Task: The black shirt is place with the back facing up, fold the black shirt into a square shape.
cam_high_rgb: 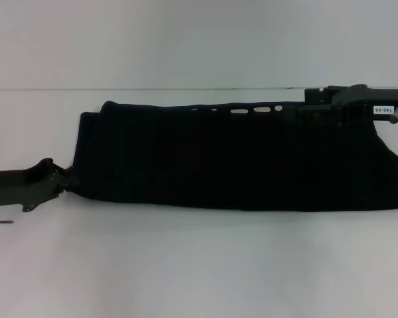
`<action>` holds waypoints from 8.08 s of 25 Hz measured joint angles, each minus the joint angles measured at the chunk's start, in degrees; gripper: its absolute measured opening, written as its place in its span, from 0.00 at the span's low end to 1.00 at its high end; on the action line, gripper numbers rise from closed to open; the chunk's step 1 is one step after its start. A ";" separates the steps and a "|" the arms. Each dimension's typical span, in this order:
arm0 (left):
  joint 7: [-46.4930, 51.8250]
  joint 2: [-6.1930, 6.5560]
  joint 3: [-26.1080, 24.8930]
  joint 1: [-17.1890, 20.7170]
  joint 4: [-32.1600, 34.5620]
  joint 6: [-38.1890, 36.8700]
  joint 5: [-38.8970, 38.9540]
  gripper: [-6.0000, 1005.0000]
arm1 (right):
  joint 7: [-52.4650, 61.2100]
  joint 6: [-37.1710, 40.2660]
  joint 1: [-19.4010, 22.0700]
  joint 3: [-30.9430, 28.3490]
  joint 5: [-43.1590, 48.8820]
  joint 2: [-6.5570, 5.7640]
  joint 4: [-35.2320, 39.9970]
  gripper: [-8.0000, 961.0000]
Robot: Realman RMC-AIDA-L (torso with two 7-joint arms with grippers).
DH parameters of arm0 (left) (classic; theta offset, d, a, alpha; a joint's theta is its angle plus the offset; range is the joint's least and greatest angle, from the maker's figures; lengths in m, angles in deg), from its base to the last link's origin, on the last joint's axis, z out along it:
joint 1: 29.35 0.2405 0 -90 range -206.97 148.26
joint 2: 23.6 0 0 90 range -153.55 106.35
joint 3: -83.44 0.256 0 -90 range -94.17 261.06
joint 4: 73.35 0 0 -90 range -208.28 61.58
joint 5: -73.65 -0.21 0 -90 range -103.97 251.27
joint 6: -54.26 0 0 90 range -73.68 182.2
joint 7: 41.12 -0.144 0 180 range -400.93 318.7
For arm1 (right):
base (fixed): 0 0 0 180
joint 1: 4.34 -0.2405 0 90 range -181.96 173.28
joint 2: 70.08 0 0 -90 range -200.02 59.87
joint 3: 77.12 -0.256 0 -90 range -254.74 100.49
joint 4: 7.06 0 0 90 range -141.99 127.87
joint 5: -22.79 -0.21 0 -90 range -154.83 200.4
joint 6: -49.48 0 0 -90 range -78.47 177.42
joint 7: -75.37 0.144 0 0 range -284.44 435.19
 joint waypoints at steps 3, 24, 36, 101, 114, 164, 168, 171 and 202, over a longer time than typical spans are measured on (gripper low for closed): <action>-3.50 0.00 -1.99 1.51 0.60 -1.46 1.50 0.04 | 0.19 -0.16 0.31 -0.02 -1.16 0.11 0.00 0.95; -8.67 3.13 -13.11 9.14 12.66 -10.62 -0.79 0.09 | 0.67 -6.00 -0.84 0.02 -3.33 2.59 -0.58 0.95; -16.98 -5.95 0.27 -14.97 0.71 -19.91 8.65 0.12 | 0.51 -3.49 6.73 -3.30 -11.28 -2.45 -0.01 0.95; -68.61 -6.05 19.67 -0.06 -1.34 -28.00 19.22 0.95 | 33.30 -11.26 -5.04 10.88 11.86 2.12 -12.22 0.78; -68.59 -6.40 19.53 0.04 -1.69 -28.01 19.22 0.95 | 34.05 -11.48 -2.84 10.39 11.53 1.09 -11.26 0.45; -67.90 -6.56 19.29 -0.75 -1.50 -27.83 19.22 0.95 | 33.33 -13.61 -3.36 10.88 11.55 2.18 -11.31 0.03; -67.91 -6.56 19.25 -0.75 -1.51 -27.82 19.23 0.94 | 32.20 -13.46 -3.32 10.50 11.37 2.15 -11.32 0.03; -67.88 -6.62 19.25 -0.75 -1.49 -27.83 19.27 0.94 | 30.57 -12.07 -2.84 10.38 9.75 1.99 -10.71 0.03; -66.09 -6.24 18.46 -0.63 -1.27 -27.83 19.66 0.94 | 29.06 2.58 -0.42 7.92 1.76 1.12 8.04 0.03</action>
